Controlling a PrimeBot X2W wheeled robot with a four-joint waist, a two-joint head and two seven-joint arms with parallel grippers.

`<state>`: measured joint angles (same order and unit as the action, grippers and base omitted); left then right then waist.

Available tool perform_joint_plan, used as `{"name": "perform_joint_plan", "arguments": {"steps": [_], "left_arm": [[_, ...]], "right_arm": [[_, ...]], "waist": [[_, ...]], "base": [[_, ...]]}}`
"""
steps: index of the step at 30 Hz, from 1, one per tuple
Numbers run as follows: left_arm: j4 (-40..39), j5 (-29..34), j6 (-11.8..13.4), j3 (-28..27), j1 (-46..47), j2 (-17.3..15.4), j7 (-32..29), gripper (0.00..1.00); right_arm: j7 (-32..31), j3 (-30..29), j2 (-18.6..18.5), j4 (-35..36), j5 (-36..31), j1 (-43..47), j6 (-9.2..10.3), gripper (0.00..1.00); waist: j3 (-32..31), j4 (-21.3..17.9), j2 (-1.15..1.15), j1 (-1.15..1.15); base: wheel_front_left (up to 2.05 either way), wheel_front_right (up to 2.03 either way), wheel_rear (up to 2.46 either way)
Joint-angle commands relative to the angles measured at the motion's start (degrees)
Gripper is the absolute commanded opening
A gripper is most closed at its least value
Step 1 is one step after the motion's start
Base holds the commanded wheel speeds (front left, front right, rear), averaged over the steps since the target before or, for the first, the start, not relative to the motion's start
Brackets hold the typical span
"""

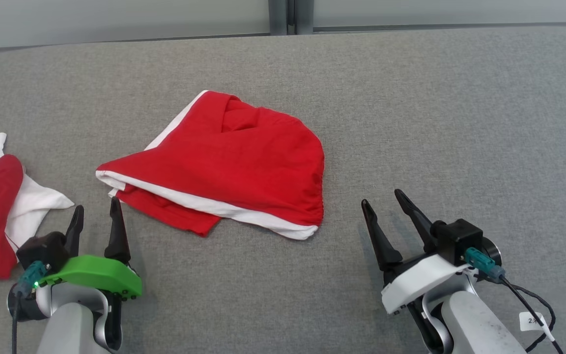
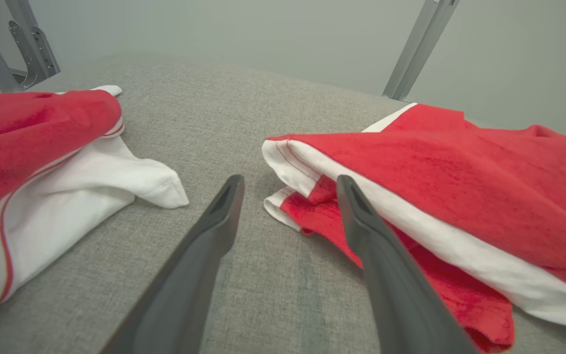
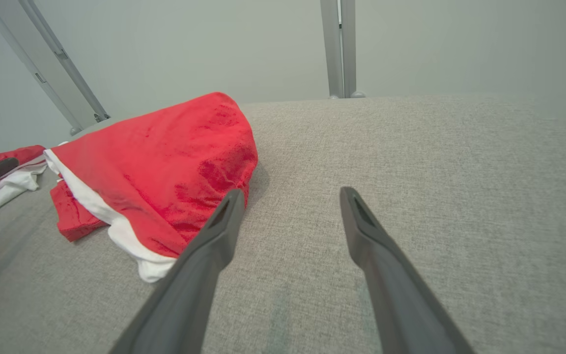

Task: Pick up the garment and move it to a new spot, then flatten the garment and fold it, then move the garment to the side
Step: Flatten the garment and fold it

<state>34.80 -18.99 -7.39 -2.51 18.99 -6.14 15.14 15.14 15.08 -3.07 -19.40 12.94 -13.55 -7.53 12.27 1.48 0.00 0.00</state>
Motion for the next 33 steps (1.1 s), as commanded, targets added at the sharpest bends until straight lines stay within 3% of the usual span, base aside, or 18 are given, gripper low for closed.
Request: {"name": "perform_joint_plan", "arguments": {"steps": [1, 4, 14, 21, 22, 23, 33], "left_arm": [[-0.1, 0.6, -0.2, -0.4, -1.0, 0.2, 0.0, 1.0], [-1.3, 2.1, -0.2, -0.6, -2.4, 1.6, 0.0, 1.0], [-6.2, 2.3, -0.1, 7.6, -5.4, 3.1, 0.0, 1.0], [-8.3, 2.1, -0.1, 9.2, -5.8, 3.1, 0.0, 1.0], [-8.6, 2.1, -0.1, 9.2, -5.9, 3.2, 0.0, 1.0], [-9.0, 2.1, -0.1, 9.3, -6.0, 3.2, 0.0, 1.0], [-9.5, 0.4, -0.1, 10.9, -7.4, 3.2, 0.0, 1.0]], "right_arm": [[0.0, 0.6, -0.5, -0.2, 0.4, -0.5, 0.08, 1.0], [0.0, 1.9, -0.8, -1.2, 2.0, -0.6, 0.08, 1.0], [0.0, 3.4, -0.5, -8.9, 10.0, -2.6, 0.08, 1.0], [0.0, 3.2, -0.4, -15.8, 11.9, -4.6, 0.08, 1.0], [0.0, 3.1, -0.3, -16.8, 12.3, -4.8, 0.07, 0.47], [0.0, 2.7, -0.2, -17.2, 12.6, -5.1, 0.07, 0.02], [0.0, -4.6, -1.8, -16.9, 11.7, -4.3, 0.08, 0.0]], "waist": [[-0.6, 1.1, 0.0, 0.0], [-1.3, 3.1, 0.0, 0.0], [-1.3, 11.3, 0.0, 0.0], [-0.7, 14.2, 0.0, 0.0], [-0.6, 14.4, 0.0, 0.0], [-0.5, 14.5, 0.0, 0.0], [-1.5, 11.5, 0.0, 0.0]], "base": [[0.0, 0.0, 0.0], [0.0, 0.0, 0.0], [0.0, 0.0, 0.0], [0.0, 0.0, 0.0], [0.0, 0.0, 0.0], [0.0, 0.0, 0.0], [0.0, 0.0, 0.0]]}}
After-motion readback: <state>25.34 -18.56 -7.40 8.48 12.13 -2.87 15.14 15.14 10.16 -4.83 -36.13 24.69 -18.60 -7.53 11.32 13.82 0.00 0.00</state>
